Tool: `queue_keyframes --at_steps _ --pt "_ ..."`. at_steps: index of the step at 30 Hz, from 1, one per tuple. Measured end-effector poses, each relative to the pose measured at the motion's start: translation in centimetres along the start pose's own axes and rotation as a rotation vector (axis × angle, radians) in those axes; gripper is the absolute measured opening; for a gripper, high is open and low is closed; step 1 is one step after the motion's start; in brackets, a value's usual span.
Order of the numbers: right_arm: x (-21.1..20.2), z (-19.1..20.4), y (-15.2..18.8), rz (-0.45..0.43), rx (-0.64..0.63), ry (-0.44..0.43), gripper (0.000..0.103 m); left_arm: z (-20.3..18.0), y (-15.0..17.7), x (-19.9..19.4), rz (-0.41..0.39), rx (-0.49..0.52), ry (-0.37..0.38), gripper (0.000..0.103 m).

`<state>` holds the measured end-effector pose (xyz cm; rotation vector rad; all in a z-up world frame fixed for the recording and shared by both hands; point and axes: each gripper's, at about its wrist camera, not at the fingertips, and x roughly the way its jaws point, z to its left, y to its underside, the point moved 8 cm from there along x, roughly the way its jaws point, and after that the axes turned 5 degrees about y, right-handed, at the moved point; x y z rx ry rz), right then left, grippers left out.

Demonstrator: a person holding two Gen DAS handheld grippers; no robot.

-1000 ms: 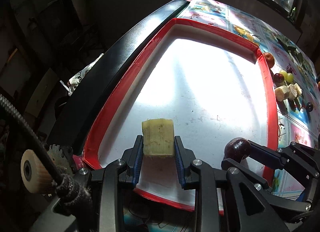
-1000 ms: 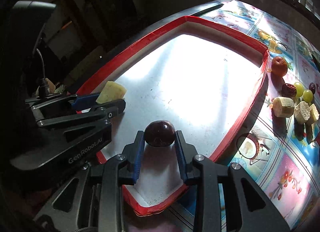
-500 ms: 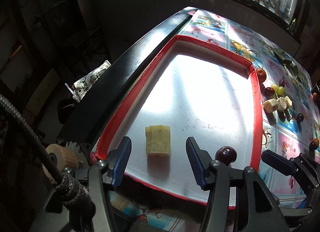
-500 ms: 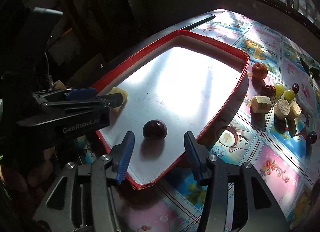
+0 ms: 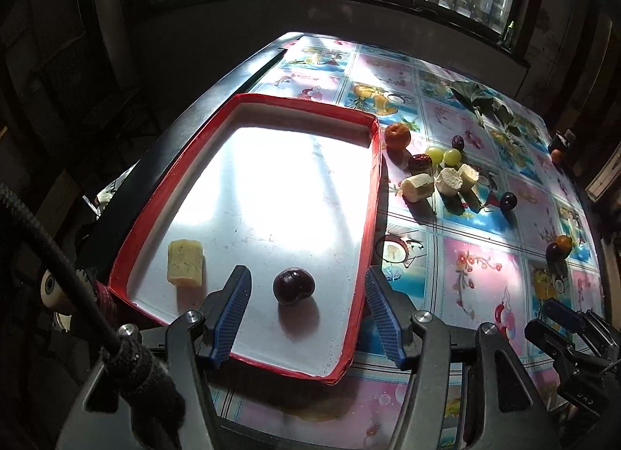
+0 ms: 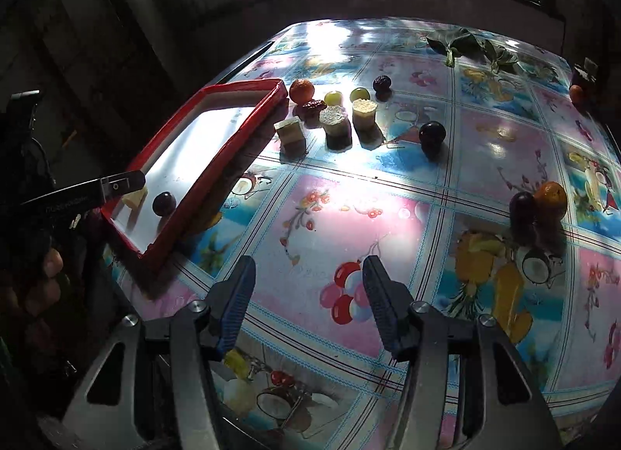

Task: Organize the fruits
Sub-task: 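Withdraw both tools from the tray back over the fruit, then grasp the pale sugarcane chunk with the left tool while the right tool grasps a mandarin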

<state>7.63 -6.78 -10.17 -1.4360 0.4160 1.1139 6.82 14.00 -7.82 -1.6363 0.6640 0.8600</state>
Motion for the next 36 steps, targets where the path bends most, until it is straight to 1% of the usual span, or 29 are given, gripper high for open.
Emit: queue_keyframes --at_steps 3,6,11,19,25,30,36 --pt "-1.4 -3.9 0.0 -0.023 0.071 0.04 0.059 -2.4 -0.1 0.1 0.005 0.043 0.018 0.061" --pt "-2.4 -6.1 0.1 -0.04 0.119 0.066 0.059 -4.1 0.0 0.2 0.007 0.064 0.031 0.061" --pt "-3.5 -8.0 0.1 -0.07 0.154 0.104 0.06 -5.8 0.0 0.8 0.021 0.09 0.035 0.061" --pt "-3.5 -11.6 0.6 -0.067 0.21 0.145 0.06 -7.3 -0.2 1.6 0.039 0.113 0.043 0.061" --pt "-3.5 -13.4 0.6 -0.065 0.249 0.161 0.06 -8.4 -0.4 2.6 0.058 0.131 0.058 0.061" --pt "-3.4 -14.4 0.4 -0.067 0.265 0.176 0.06 -9.1 -0.7 3.9 0.089 0.128 0.074 0.061" --pt "-2.9 -16.5 -0.1 -0.064 0.299 0.216 0.06 -9.4 -1.5 5.0 0.102 0.119 0.09 0.061"
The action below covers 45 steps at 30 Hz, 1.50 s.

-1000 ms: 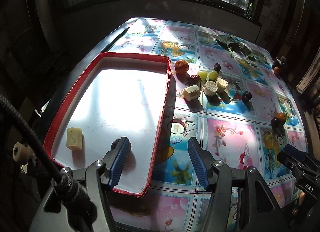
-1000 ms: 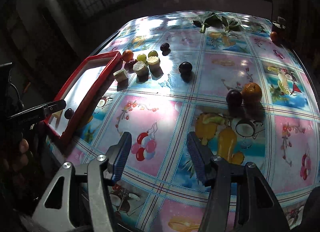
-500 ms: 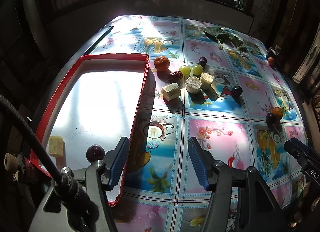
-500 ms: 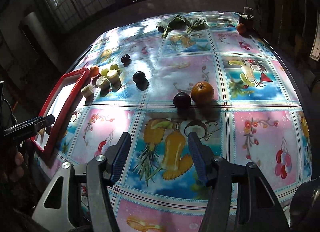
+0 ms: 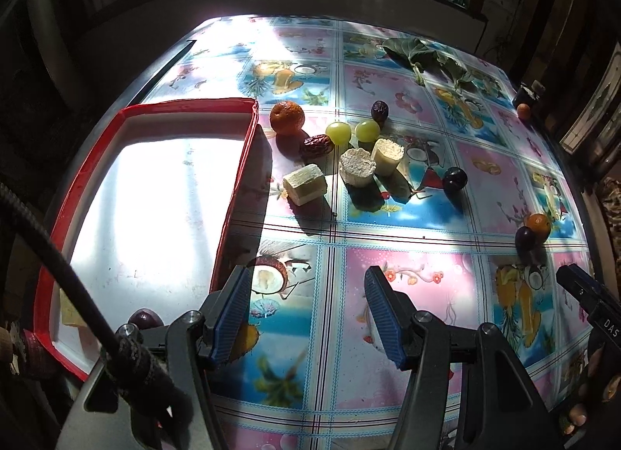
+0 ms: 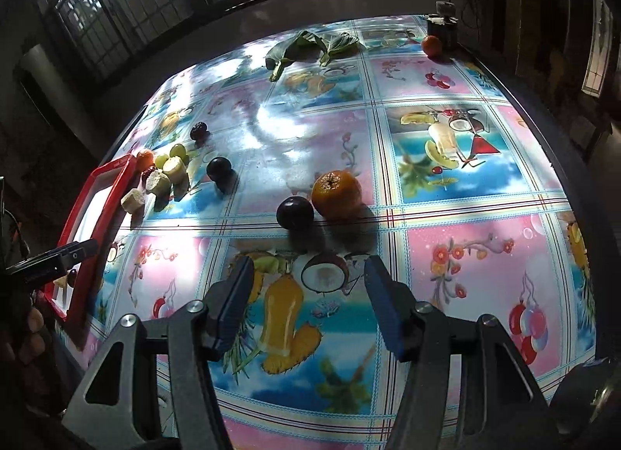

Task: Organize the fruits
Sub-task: 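Grasp the pale sugarcane chunk with the left tool while the right tool grasps a mandarin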

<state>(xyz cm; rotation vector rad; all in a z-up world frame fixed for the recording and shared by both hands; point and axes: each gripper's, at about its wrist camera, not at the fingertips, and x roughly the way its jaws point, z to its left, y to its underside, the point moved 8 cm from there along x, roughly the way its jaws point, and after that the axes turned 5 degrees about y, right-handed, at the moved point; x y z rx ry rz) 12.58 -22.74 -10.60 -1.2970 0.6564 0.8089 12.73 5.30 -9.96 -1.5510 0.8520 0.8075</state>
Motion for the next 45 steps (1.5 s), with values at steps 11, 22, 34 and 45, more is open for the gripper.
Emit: queue_keyframes --at_steps 11,22,34,45 --pt "1.1 -1.1 -2.4 -0.027 0.026 0.045 0.057 0.8 -2.3 2.9 0.033 -0.047 -0.002 0.059" --pt "4.2 -1.5 -4.4 0.002 0.041 0.051 0.047 1.8 -4.2 6.3 0.07 -0.063 -0.049 0.053" --pt "6.0 -0.7 -4.3 0.027 0.052 0.003 0.039 2.0 -5.4 7.7 0.062 -0.048 -0.036 0.007" --pt "3.6 -1.2 -3.3 0.004 0.077 -0.013 0.038 1.3 -4.2 6.5 0.037 -0.039 0.033 0.003"
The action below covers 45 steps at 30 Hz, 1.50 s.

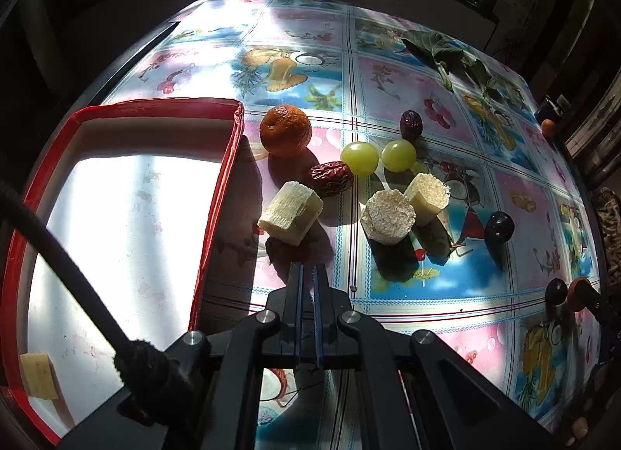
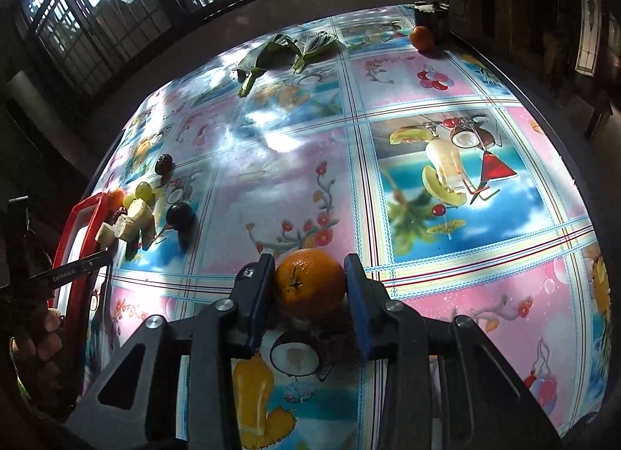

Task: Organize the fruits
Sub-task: 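Grasp the pale sugarcane chunk with the left tool while the right tool grasps a mandarin, then carry the chunk and mandarin into the red tray and open both tools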

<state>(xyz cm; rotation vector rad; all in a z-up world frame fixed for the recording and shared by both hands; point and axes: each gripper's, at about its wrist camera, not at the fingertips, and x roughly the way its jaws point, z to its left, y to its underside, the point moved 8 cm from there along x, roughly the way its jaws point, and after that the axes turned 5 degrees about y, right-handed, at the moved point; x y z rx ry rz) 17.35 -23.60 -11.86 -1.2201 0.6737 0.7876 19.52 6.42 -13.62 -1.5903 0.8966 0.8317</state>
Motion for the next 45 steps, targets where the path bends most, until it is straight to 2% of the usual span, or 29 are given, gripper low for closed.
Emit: queue_keyframes --at_steps 2,4,11,13,15,21,27,36,45 --pt "-0.1 0.0 0.2 0.015 0.003 -0.01 0.038 0.5 -0.4 0.1 -0.006 -0.018 0.003 0.013" --pt "-0.3 0.0 0.4 0.013 0.007 -0.01 0.038 1.2 -1.0 0.3 -0.014 -0.031 -0.019 0.038" --pt "-0.5 0.5 0.7 0.012 0.005 -0.028 0.038 0.8 -2.9 2.0 -0.003 0.014 -0.04 0.038" --pt "-0.5 0.5 0.7 0.011 0.005 -0.029 0.038 0.6 -3.4 2.3 -0.006 0.033 -0.045 0.033" --pt "-0.5 0.5 0.6 0.011 0.005 -0.03 0.038 0.4 -3.6 2.5 -0.005 0.048 -0.043 0.032" --pt "-1.0 0.6 0.7 0.001 -0.002 -0.022 0.038 0.1 -2.5 1.6 -0.009 0.042 0.002 0.031" --pt "-2.6 2.4 1.4 -0.016 -0.042 -0.041 0.038 -0.3 0.0 -1.7 -0.036 0.014 0.028 0.031" --pt "-4.3 7.7 3.5 -0.026 -0.143 -0.096 0.038 -0.1 3.6 -7.2 -0.105 0.021 -0.028 0.031" --pt "-4.8 13.6 5.9 -0.005 -0.254 -0.142 0.039 4.3 5.0 -10.4 -0.18 -0.026 -0.179 0.031"
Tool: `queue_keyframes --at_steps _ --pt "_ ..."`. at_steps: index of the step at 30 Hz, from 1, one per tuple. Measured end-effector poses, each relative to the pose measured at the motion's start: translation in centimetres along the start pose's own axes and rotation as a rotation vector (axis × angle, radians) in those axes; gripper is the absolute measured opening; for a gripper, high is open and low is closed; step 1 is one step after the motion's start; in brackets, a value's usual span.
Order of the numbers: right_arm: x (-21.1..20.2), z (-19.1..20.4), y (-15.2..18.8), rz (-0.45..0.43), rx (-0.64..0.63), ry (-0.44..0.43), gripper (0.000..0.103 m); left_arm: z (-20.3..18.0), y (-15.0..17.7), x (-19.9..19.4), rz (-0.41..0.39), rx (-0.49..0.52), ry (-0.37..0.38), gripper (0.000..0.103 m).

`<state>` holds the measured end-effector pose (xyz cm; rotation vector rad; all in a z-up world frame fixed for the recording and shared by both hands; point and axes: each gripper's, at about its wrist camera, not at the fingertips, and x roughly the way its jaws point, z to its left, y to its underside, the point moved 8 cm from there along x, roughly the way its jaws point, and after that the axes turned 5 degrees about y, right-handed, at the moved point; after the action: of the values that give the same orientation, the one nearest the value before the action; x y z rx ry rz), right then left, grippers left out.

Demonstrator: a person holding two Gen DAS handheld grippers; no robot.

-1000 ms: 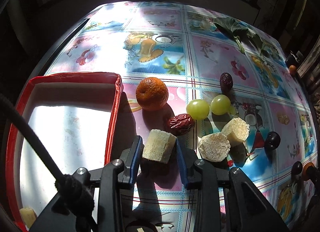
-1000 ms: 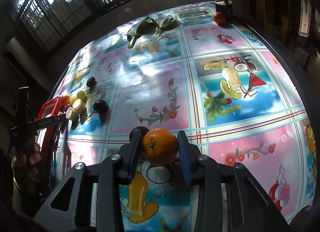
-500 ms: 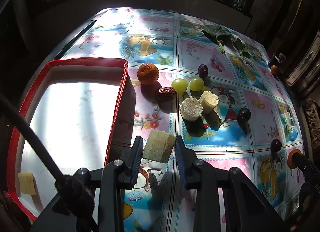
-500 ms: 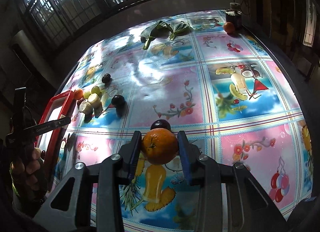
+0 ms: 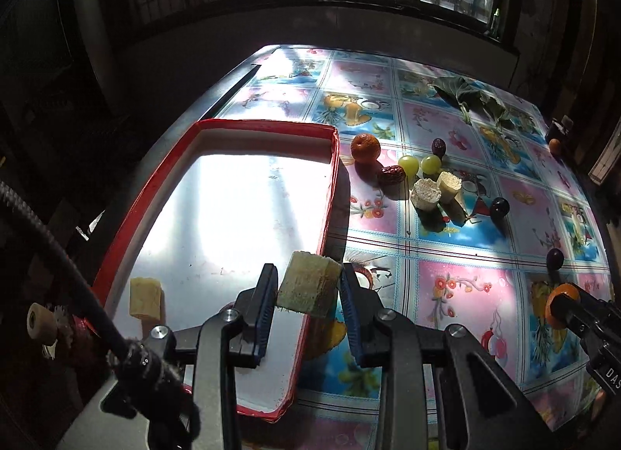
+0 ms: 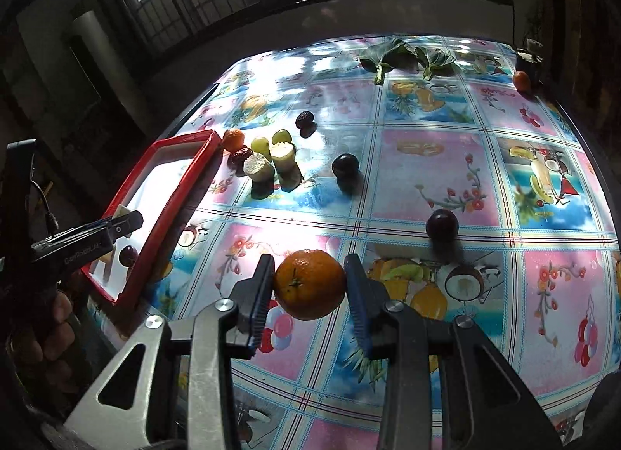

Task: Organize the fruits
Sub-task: 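Carry the chunk and mandarin into the red tray and open both tools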

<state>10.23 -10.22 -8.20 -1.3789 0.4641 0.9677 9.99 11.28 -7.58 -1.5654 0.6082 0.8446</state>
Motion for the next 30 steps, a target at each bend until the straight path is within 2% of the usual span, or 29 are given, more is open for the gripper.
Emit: queue_keyframes --at_steps 9,23,30 --pt "2.2 5.4 0.0 0.044 -0.081 -0.047 0.039 4.7 0.7 -0.3 -0.011 -0.056 -0.058 0.031" --pt "5.5 13.2 -1.0 0.078 -0.156 -0.142 0.039 9.5 0.4 0.1 0.0 -0.124 -0.076 0.032" --pt "6.0 15.6 -1.6 0.078 -0.181 -0.169 0.039 11.5 0.0 0.2 -0.004 -0.16 -0.095 0.031"
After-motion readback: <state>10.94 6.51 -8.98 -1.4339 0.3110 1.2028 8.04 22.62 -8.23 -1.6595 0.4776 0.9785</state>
